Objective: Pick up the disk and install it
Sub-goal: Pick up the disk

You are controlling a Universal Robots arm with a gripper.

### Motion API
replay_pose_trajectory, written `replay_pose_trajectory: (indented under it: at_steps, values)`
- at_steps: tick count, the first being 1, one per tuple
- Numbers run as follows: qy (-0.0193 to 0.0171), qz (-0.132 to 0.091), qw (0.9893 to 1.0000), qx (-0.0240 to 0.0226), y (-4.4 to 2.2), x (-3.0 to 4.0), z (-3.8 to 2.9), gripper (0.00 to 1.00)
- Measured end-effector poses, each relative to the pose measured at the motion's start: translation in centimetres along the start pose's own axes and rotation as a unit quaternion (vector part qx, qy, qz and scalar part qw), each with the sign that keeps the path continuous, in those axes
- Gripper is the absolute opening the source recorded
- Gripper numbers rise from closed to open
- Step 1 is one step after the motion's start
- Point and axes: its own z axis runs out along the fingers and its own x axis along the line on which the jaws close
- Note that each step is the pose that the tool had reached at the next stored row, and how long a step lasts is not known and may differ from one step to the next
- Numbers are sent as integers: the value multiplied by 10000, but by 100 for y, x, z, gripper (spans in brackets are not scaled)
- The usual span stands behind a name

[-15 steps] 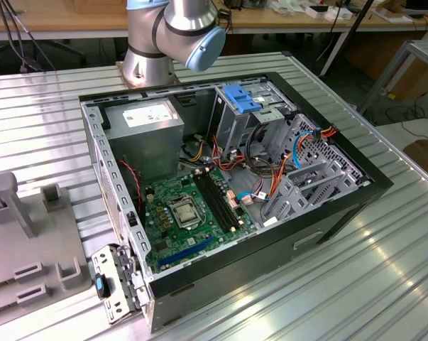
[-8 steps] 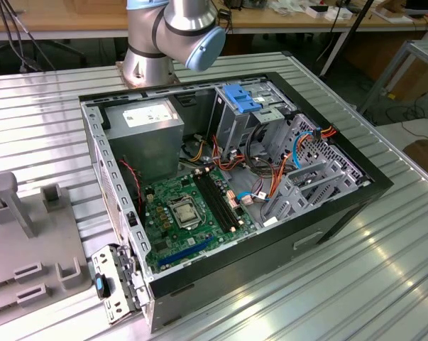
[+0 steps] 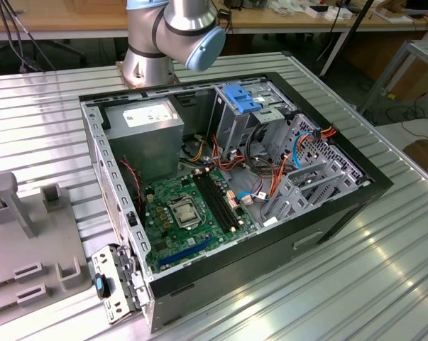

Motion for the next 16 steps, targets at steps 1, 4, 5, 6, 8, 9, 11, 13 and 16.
replay_pose_trajectory:
  at_steps: [1,4,5,6,8,9,11,13,16]
  values:
    - [0,0,10000,1,0,0,0,37]
    - [14,257,9997,6,0,0,2,37]
    - [16,297,9996,7,0,0,2,37]
    - [17,297,9996,7,0,0,2,37]
    - [17,298,9996,6,0,0,2,37]
    - [17,287,9996,6,0,0,2,37]
    - [13,168,9999,5,0,-1,2,37]
    - [11,133,9999,4,0,-1,3,37]
    - [11,130,9999,4,0,0,3,37]
